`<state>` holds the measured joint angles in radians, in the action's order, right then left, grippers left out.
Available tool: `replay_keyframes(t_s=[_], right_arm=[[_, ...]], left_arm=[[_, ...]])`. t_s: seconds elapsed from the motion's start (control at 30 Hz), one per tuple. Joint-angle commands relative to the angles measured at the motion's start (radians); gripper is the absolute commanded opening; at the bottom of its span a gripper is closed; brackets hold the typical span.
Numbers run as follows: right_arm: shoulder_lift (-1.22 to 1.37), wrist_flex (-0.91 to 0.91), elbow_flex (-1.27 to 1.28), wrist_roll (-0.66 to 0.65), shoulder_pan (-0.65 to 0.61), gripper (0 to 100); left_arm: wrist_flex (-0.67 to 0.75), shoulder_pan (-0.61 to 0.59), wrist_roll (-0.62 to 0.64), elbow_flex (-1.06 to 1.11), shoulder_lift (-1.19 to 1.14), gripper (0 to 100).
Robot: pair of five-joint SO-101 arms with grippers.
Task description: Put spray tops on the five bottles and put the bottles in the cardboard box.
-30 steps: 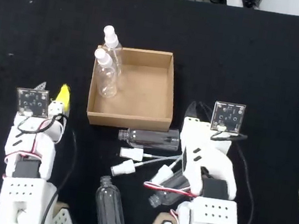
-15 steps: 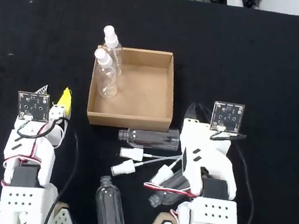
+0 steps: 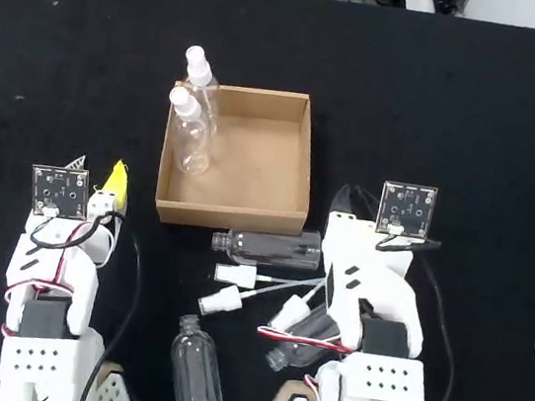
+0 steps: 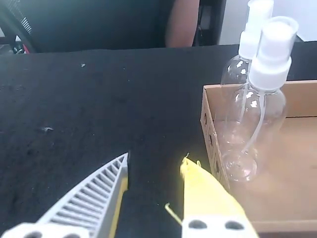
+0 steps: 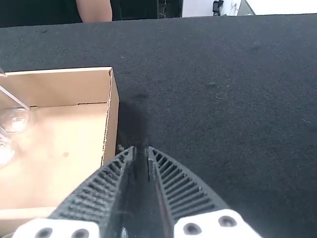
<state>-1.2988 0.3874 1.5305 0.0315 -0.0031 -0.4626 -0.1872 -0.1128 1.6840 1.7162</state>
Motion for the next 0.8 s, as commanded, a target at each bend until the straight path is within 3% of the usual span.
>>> replay_keyframes(t_s=[0.0,0.33,0.63,0.77], right_arm=[[-0.03,0.011,-0.015,-0.008,0.023,1.1],[-0.03,0.048,-0.036,-0.008,0.023,1.1],[-0.019,0.476,-0.341,-0.009,0.023,1.1],[-0.015,0.508,-0.369,-0.083,0.023,1.1]], left_arm=[[-0.003,0.013,-0.002,0.021,0.014,3],[-0.003,0.007,0.0,0.021,0.014,3],[-0.003,0.007,-0.006,0.021,0.014,3],[-0.005,0.012,-0.003,0.021,0.014,3]])
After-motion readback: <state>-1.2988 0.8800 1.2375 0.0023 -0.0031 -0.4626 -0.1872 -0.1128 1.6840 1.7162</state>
